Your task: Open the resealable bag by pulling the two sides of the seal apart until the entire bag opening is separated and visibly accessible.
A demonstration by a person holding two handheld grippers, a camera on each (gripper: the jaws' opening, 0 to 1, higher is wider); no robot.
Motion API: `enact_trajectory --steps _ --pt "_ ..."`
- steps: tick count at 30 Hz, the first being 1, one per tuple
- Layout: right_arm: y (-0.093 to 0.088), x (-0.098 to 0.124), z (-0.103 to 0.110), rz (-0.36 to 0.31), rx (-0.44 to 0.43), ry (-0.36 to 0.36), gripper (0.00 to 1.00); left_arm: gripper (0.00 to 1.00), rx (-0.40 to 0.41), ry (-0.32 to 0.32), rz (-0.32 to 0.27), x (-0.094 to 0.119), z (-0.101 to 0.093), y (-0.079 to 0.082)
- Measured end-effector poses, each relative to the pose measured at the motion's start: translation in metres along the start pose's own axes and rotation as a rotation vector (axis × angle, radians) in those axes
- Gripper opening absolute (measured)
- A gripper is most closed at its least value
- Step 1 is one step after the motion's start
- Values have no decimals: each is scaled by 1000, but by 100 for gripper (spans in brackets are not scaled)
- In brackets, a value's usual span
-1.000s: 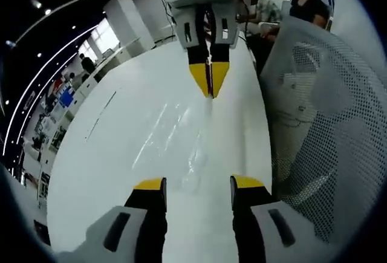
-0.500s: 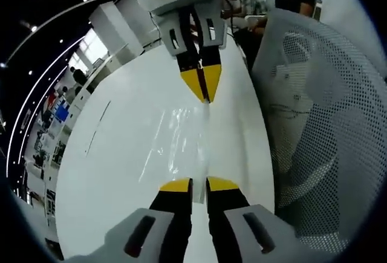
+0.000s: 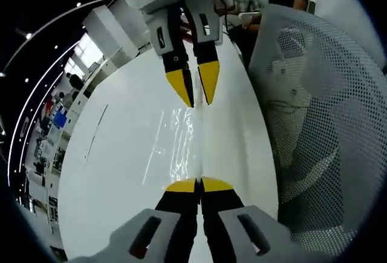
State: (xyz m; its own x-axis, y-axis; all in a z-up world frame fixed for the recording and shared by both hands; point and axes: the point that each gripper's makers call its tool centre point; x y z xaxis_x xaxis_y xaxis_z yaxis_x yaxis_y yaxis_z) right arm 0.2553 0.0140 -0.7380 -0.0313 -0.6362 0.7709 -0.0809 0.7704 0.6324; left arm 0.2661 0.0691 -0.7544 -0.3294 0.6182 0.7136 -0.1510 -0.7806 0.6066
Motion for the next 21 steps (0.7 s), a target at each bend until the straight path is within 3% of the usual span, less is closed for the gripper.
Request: enact_trajectory --steps 9,21 --pt "31 -17 -2 -83 38 -18 10 0 28 4 -15 0 2 7" --pt "46 -31 0 -95 99 -26 9 0 43 -1 -24 1 1 12"
Point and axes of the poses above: the point that each gripper's makers call its tool centre point, and the gripper's own axes: x roughly backward along the fingers, z roughly to its left, y roughly out of its top, and after that the axes turned 3 degrees about -z, right-handed
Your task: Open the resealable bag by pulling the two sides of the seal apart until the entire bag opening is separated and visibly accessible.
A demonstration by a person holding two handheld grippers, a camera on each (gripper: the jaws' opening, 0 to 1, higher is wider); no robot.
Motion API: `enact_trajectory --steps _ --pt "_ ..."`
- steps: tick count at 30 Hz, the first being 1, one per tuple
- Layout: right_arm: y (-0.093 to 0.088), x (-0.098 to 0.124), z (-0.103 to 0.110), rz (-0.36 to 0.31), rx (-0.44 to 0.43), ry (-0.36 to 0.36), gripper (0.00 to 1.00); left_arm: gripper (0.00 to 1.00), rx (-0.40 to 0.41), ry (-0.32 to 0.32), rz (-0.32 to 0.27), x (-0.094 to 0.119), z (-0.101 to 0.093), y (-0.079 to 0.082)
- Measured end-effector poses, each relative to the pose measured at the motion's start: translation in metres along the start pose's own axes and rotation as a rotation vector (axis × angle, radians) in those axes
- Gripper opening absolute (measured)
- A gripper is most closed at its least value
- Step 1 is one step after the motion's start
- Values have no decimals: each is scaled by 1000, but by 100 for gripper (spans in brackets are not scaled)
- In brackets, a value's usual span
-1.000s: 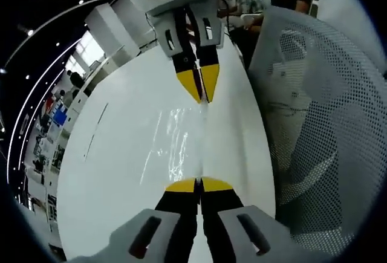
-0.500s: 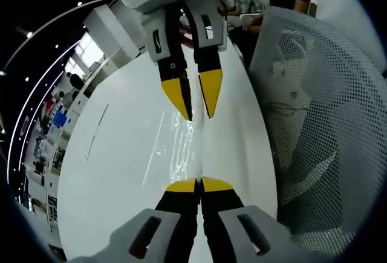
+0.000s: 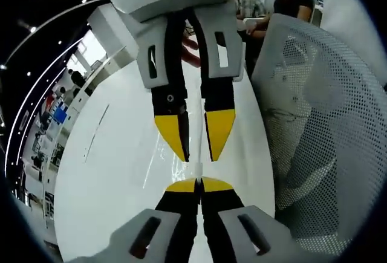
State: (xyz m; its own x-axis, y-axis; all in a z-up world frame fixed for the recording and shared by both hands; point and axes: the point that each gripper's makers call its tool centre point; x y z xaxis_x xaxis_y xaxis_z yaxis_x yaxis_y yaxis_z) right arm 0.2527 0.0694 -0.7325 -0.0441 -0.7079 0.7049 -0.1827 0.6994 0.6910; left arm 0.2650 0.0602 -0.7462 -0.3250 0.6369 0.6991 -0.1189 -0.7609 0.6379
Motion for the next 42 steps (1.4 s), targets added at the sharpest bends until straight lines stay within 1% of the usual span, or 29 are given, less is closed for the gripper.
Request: enact_trajectory --steps 3,4,6,7,8,9,11,15,17,19,21,23,28,31,34,36,38,42 --pt "2 -4 1 5 15 3 7 0 -7 0 -4 0 0 3" --pt "1 -4 0 11 18 2 4 0 -5 -1 -10 0 0 5" --pt "0 -5 1 18 -1 9 3 0 -7 -2 -18 0 0 7" --pt "-1 -5 1 21 -4 10 3 0 -16 2 -16 0 0 7" --pt "-2 -5 1 23 -4 10 1 0 -43 5 -21 0 0 8" --pt "-2 -5 1 26 -8 7 0 0 -47 1 -30 1 -2 9" --pt "-3 -4 2 21 -57 15 0 0 -39 -3 -31 0 -2 8" --pt "-5 -5 1 35 -137 -2 0 0 -40 -15 -34 -1 -1 9" --pt "-6 -5 0 43 -130 -10 0 0 -26 -13 -32 -3 3 9" --pt "-10 -5 -2 69 -146 -20 0 0 -8 -14 -24 -5 4 6" --pt "-15 -6 -2 80 -163 -17 0 0 10 -25 -24 -6 2 3" --pt "-22 -6 1 104 -176 -11 0 0 9 -29 -20 -7 1 0" --pt "-38 -4 1 138 -190 -19 0 0 37 -28 -4 -5 3 -14" --pt "-36 -3 1 126 -209 -20 0 0 51 -32 -13 -4 2 -14" --pt "-36 -4 1 135 -198 -22 0 0 21 -22 -10 -5 3 -14" --pt "-36 -5 1 133 -203 -21 0 0 27 -19 -14 -5 4 -15" --pt "-35 -4 1 127 -208 -24 0 0 56 -20 -16 -5 3 -15" --pt "-35 -4 0 126 -206 -26 0 0 65 -17 -23 -4 3 -15"
Point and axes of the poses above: the point that each gripper's makers call its tool centre point, and the gripper's own axes: x roughly backward along the fingers, z roughly to its left, y roughly out of its top, and after that the axes turned 3 degrees about -z, right-handed
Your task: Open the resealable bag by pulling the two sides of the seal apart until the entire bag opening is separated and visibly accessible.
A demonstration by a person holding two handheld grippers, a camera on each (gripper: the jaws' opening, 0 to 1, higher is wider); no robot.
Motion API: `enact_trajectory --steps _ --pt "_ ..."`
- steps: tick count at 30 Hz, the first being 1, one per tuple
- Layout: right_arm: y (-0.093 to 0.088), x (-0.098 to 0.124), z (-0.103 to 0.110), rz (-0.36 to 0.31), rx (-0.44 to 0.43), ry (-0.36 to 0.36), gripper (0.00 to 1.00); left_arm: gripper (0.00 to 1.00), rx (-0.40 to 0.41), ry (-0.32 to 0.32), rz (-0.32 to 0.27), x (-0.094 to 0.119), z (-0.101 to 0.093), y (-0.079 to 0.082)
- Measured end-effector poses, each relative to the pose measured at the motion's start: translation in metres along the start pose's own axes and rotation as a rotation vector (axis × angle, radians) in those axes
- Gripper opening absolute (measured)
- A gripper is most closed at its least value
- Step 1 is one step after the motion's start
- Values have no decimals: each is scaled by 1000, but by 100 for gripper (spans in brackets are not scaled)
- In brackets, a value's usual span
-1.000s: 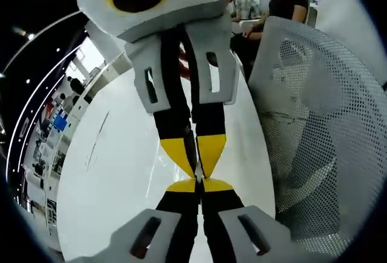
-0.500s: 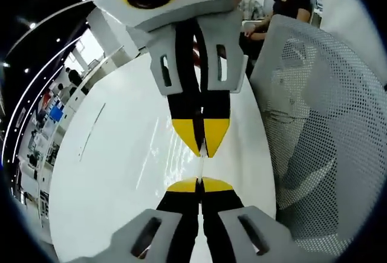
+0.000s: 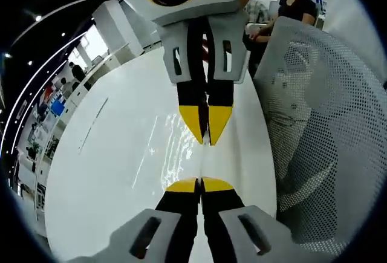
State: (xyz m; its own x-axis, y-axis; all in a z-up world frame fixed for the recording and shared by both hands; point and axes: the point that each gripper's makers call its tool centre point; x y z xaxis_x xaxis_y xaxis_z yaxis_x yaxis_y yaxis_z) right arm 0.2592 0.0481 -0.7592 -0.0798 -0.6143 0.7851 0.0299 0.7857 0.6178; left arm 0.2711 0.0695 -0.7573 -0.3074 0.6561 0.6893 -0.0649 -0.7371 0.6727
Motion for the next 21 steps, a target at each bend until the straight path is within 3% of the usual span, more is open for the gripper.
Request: enact_trajectory --steps 9,15,21 --pt "-2 -1 2 4 -3 -1 0 11 -20 -9 5 -2 -4 6" --pt "0 -1 3 -6 -14 -2 0 7 -42 -23 -5 -7 -7 18" --pt "-1 -1 3 -5 -5 -3 0 0 -52 -32 7 -11 -7 20"
Point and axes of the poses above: the point that each gripper's makers call its tool centre point, and the gripper's own axes: x roughly backward along the fingers, z roughly to its left, y roughly out of its top, and after that the axes turned 3 degrees about -z, right-handed
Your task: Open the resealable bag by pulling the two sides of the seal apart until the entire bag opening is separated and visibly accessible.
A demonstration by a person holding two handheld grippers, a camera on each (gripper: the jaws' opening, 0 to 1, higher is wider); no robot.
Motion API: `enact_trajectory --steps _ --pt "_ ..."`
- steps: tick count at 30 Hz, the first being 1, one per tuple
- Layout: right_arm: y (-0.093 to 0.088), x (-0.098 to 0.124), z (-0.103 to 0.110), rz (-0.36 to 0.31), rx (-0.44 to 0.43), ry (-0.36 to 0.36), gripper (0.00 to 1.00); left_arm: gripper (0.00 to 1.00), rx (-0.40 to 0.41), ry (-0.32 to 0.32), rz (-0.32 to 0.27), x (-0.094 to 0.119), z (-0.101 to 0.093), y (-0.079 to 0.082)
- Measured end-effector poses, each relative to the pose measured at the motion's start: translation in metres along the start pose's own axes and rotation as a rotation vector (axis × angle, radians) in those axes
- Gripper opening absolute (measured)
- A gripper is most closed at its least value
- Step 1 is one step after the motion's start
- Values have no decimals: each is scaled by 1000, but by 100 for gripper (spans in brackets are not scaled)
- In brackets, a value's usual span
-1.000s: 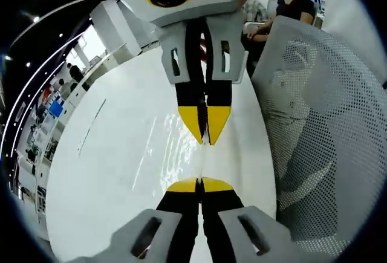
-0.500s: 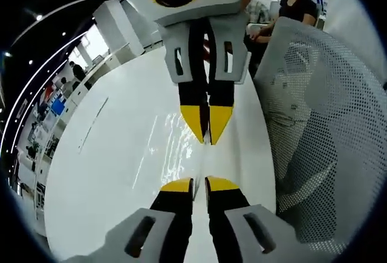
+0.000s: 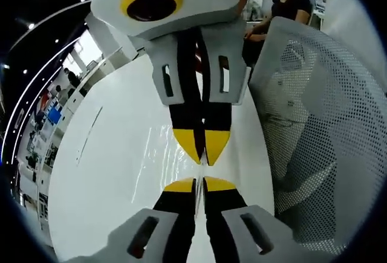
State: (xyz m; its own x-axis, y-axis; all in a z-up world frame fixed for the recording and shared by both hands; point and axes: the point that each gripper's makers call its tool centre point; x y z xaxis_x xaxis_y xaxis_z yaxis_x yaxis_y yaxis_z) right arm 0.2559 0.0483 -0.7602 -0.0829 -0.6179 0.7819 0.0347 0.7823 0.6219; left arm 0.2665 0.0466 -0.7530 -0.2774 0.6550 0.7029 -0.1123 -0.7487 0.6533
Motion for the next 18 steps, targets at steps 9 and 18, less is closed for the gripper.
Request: enact_trajectory --steps 9,18 --pt "-4 0 -1 3 6 -4 0 0 27 0 15 -3 -1 -2" --pt "-10 2 -2 7 5 -14 0 0 57 -1 19 -4 -1 -4"
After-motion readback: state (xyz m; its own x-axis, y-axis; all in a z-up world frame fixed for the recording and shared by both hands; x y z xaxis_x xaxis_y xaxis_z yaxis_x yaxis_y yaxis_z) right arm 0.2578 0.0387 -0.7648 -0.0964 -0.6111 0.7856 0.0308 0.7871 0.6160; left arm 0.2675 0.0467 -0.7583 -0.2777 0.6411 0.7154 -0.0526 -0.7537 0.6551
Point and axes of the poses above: the point that each gripper's makers call its tool centre point, and the gripper's own axes: x roughly backward along the fingers, z roughly to its left, y roughly out of its top, and after that the axes turned 3 degrees about -z, right-handed
